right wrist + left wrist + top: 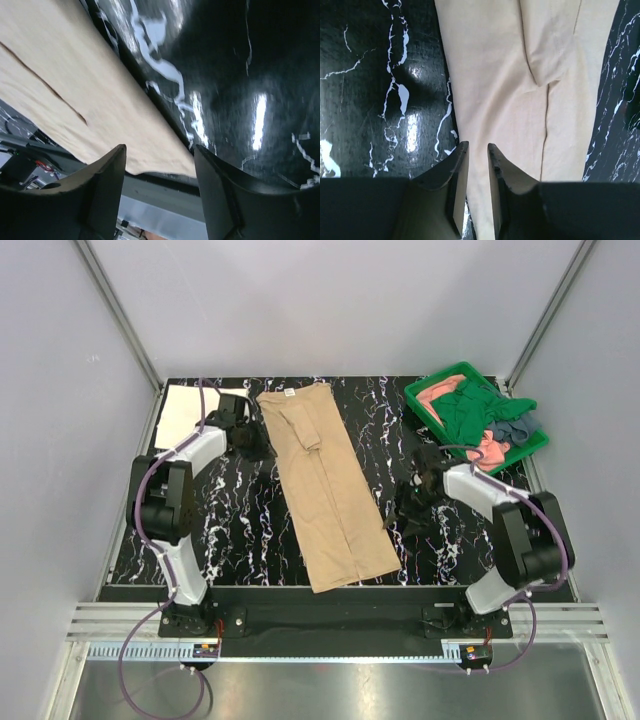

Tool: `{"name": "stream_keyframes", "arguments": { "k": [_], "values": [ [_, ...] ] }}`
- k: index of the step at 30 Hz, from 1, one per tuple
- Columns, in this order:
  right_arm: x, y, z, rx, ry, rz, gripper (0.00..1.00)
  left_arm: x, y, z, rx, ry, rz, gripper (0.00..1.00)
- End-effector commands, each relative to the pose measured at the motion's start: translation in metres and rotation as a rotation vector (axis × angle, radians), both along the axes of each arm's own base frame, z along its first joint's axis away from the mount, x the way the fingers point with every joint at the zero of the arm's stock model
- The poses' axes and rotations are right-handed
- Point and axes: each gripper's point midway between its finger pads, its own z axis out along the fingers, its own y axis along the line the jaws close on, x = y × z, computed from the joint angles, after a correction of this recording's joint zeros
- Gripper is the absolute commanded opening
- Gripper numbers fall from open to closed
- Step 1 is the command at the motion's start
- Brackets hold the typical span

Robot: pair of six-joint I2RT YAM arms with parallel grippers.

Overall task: Fold and stack the t-shirts
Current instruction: Fold the tshirt

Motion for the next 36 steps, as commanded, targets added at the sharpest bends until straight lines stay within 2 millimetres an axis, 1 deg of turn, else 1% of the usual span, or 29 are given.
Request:
{"name": "stream_keyframes", "arguments": {
  "k": [1,2,3,4,5,6,7,8,9,10,11,12,13,14,16,17,19,20,21,22,23,25,29,32,35,36],
  "values": [
    [-0.014,-0.002,0.022,0.023,-0.038,-0.049,0.64,0.0,-0.019,0.028,-0.073,-0.064,-0.069,0.29],
    [-0.02,-0.001,0.02,0.04,-0.024,-0.046,0.63,-0.014,-0.016,0.016,-0.034,-0.05,-0.091,0.31],
    [-0.023,-0.002,0.018,0.037,-0.018,-0.048,0.61,-0.021,-0.018,0.014,-0.009,-0.055,-0.101,0.33],
    [-0.026,-0.003,0.015,0.027,-0.008,-0.049,0.6,-0.025,-0.012,0.019,0.026,-0.075,-0.081,0.36],
    [-0.031,-0.006,0.009,0.017,0.012,-0.054,0.59,-0.032,-0.011,0.015,0.032,-0.069,-0.081,0.39],
    [-0.034,-0.007,0.007,0.014,0.021,-0.058,0.57,-0.038,-0.01,0.008,0.031,-0.062,-0.081,0.41],
    [-0.037,-0.006,0.006,0.019,0.029,-0.059,0.5,-0.038,-0.009,0.008,0.034,-0.068,-0.078,0.41],
    [-0.043,-0.005,0.004,0.024,0.043,-0.056,0.48,-0.036,-0.008,0.007,0.039,-0.072,-0.078,0.41],
    [-0.044,-0.006,0.006,0.022,0.036,-0.065,0.47,-0.034,-0.007,0.006,0.044,-0.073,-0.072,0.41],
    [-0.045,-0.008,0.005,0.013,0.033,-0.076,0.47,-0.032,-0.007,0.001,0.038,-0.057,-0.072,0.41],
    [-0.05,-0.011,0.0,-0.001,0.04,-0.082,0.47,-0.028,-0.009,0.003,0.025,-0.052,-0.065,0.4],
    [-0.053,-0.011,-0.001,0.002,0.05,-0.097,0.47,-0.03,-0.01,-0.001,0.024,-0.033,-0.064,0.39],
    [-0.055,-0.01,-0.003,0.005,0.055,-0.096,0.47,-0.031,-0.01,-0.009,0.023,-0.01,-0.07,0.38],
    [-0.061,-0.01,-0.007,0.0,0.074,-0.092,0.47,-0.037,-0.01,-0.016,0.026,0.016,-0.07,0.37],
    [-0.064,-0.009,-0.009,-0.003,0.081,-0.099,0.47,-0.049,-0.006,-0.025,0.036,0.048,-0.051,0.38],
    [-0.066,-0.006,-0.01,0.004,0.08,-0.094,0.46,-0.064,-0.004,-0.037,0.038,0.088,-0.039,0.38],
    [-0.07,0.003,-0.009,0.031,0.084,-0.085,0.46,-0.073,-0.012,-0.035,0.023,0.058,-0.057,0.4],
    [-0.074,0.004,-0.01,0.016,0.085,-0.073,0.46,-0.084,-0.011,-0.042,0.043,0.071,-0.062,0.4],
    [-0.08,0.006,-0.014,-0.006,0.099,-0.052,0.46,-0.09,-0.016,-0.042,0.056,0.066,-0.079,0.41],
    [-0.083,0.007,-0.016,-0.016,0.109,-0.045,0.46,-0.093,-0.016,-0.04,0.066,0.058,-0.078,0.43],
    [-0.086,0.008,-0.018,-0.018,0.126,-0.042,0.46,-0.1,-0.017,-0.044,0.056,0.077,-0.079,0.43],
    [-0.088,0.01,-0.02,-0.032,0.132,-0.035,0.45,-0.101,-0.024,-0.043,0.017,0.066,-0.096,0.44],
    [-0.087,0.006,-0.018,-0.071,0.109,-0.046,0.45,-0.103,-0.027,-0.05,0.003,0.081,-0.095,0.44],
    [-0.087,0.004,-0.012,-0.08,0.1,-0.049,0.44,-0.104,-0.027,-0.054,0.008,0.094,-0.096,0.43],
    [-0.082,-0.002,0.001,-0.113,0.063,-0.056,0.44,-0.101,-0.029,-0.056,0.02,0.091,-0.1,0.4],
    [-0.08,-0.003,0.005,-0.121,0.044,-0.059,0.44,-0.101,-0.03,-0.06,0.017,0.105,-0.103,0.38]
  ]
}}
